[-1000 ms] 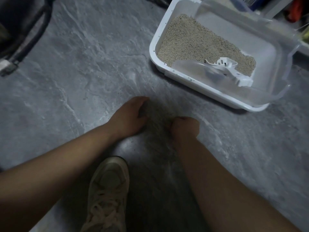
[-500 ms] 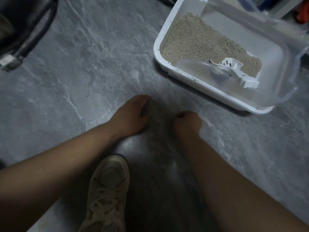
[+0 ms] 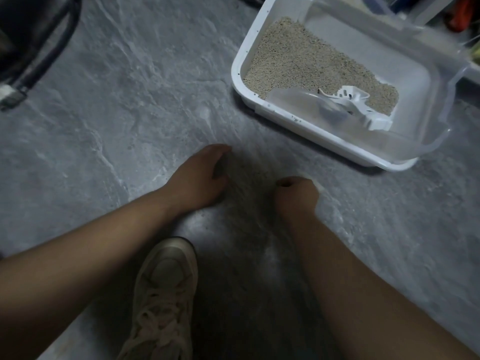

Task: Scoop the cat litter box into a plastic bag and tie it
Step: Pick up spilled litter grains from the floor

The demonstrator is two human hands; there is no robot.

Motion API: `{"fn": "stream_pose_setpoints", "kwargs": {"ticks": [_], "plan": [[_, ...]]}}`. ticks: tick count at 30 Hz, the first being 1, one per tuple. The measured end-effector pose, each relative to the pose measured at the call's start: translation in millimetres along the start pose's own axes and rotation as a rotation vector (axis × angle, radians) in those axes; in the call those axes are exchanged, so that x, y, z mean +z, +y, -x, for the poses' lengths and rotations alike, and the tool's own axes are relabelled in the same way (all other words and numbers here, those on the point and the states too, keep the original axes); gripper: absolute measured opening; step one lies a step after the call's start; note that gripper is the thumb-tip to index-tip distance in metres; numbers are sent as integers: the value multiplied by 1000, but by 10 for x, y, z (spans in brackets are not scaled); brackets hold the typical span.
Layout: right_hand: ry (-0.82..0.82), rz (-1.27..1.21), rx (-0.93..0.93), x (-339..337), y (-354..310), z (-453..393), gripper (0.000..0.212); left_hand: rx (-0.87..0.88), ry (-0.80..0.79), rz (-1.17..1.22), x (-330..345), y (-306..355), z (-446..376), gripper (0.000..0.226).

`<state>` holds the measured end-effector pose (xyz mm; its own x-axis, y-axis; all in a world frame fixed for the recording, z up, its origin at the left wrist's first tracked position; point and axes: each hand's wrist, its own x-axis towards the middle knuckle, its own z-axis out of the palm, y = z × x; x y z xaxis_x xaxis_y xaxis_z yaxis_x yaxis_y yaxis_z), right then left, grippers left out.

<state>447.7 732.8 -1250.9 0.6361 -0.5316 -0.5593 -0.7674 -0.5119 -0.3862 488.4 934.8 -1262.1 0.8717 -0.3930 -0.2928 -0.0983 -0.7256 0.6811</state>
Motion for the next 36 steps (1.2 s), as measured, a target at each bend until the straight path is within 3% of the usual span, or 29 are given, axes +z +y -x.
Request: {"fn": "stream_pose_setpoints", "kwargs": {"ticks": [5,16,18,22,24,28,30,33,36], "plan": [[-47,-5,-47,104,-180,54,26,6,-1,10,18,8,-6,61],[-28,310,-226,201,-353,133,25,-13,88,106,39,16,18,56],[-33,339,-258,186,-371,119,25,-115,123,305,62,2,0,48],[-91,417,-298,159,-414,109,29,-451,188,1157,70,78,-81,24],[-109,419,-314,152,-437,130,30,-550,176,1434,46,103,-88,28],[-58,368,-353,168,-482,167,28,-632,169,1716,47,84,-16,45],[-49,190,-382,181,-546,278,24,-663,145,1780,55,62,17,48],[-193,0,-489,252,-662,599,17,-668,47,1876,43,78,61,53],[-238,110,-615,328,-703,779,36,-634,-52,1953,-1,143,96,53]]}}
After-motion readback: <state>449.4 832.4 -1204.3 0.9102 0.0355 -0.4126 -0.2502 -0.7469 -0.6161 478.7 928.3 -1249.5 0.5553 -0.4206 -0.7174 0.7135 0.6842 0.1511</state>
